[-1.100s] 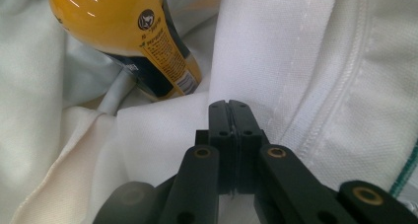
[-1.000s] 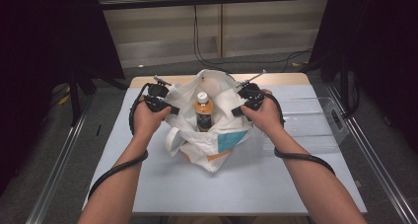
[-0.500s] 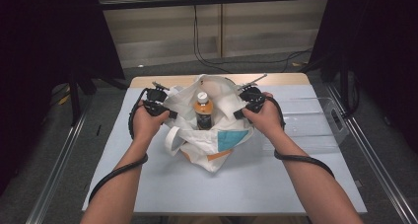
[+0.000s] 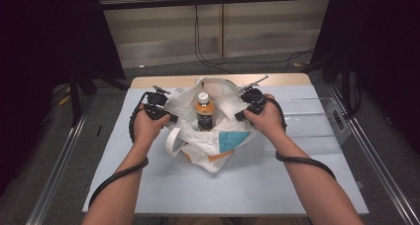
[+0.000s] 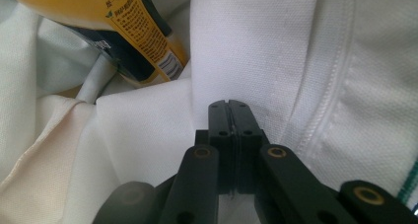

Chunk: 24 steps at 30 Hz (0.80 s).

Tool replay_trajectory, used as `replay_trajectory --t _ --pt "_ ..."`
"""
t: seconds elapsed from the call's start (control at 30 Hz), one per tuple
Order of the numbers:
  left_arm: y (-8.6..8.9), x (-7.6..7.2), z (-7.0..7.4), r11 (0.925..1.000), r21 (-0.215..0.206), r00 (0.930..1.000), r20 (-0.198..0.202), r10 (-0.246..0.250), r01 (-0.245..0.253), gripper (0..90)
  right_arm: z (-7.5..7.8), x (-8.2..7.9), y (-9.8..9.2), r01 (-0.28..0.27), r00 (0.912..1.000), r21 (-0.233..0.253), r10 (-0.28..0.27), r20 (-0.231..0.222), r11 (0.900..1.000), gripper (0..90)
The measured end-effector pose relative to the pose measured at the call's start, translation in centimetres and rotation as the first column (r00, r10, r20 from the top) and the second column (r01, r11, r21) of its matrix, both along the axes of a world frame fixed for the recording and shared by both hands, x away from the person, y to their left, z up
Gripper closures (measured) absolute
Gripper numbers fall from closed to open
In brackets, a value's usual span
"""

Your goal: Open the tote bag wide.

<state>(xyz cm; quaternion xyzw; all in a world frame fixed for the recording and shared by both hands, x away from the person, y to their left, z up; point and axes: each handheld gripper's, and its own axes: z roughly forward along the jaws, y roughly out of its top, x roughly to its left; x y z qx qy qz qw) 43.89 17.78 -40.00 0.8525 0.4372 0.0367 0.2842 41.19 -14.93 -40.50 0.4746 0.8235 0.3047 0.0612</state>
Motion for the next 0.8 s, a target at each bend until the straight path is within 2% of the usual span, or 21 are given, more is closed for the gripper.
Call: replay_trajectory --t 0.23,0.3,0.33,0.37,0.47,0.5,0.6,0.67,0.7,0.8 --pt "-0.4 -0.1 0.8 0.9996 -0.028 0.9999 0.016 0.006 -0.006 87.9 0.6 0.0 0.0 -0.010 0.9998 0.012 0.009 0.015 1.000 86.9" --pt "-0.3 -0.1 1.2 0.9996 -0.015 0.9996 0.017 -0.022 0.022 87.7 0.9 0.0 -0.1 -0.005 0.9999 0.020 0.004 0.015 1.000 86.7" --pt "-0.6 -0.2 1.3 0.9994 -0.035 0.9996 0.027 -0.003 0.004 87.7 0.9 0.0 -0.1 -0.006 0.9998 0.023 0.005 0.018 1.000 86.7" --pt "-0.6 -0.2 1.6 0.9993 -0.036 0.9995 0.029 -0.007 0.008 87.4 1.1 0.0 -0.2 -0.009 0.9998 0.026 0.009 0.017 1.000 86.7" --pt "-0.9 -0.3 2.6 0.9987 -0.049 0.9985 0.052 -0.013 0.016 86.7 1.4 -0.1 -0.3 0.001 0.9996 0.037 -0.002 0.026 0.999 86.7" --pt "-1.0 -0.4 2.9 0.9977 -0.068 0.9981 0.062 0.003 0.002 86.6 1.5 -0.1 -0.4 -0.005 0.9994 0.036 0.004 0.034 0.999 86.7" --pt "-1.2 -0.5 4.0 0.9967 -0.081 0.9965 0.084 0.004 0.002 86.1 1.9 -0.2 -0.4 -0.001 0.9993 0.031 0.000 0.037 1.000 86.7" --pt "-1.1 -0.6 4.7 0.9969 -0.078 0.9950 0.100 0.000 0.008 86.0 2.2 -0.3 -0.5 0.005 0.9985 0.031 -0.006 0.054 1.000 86.8" --pt "-1.0 -0.5 5.0 0.9972 -0.073 0.9945 0.105 -0.010 0.018 84.7 2.3 -0.3 -0.6 0.006 0.9989 0.031 -0.008 0.047 0.999 86.8" --pt "-0.9 -0.6 6.0 0.9969 -0.078 0.9913 0.132 0.001 0.010 82.1 2.4 -0.4 -0.7 0.005 0.9986 0.025 -0.007 0.053 1.000 86.5"
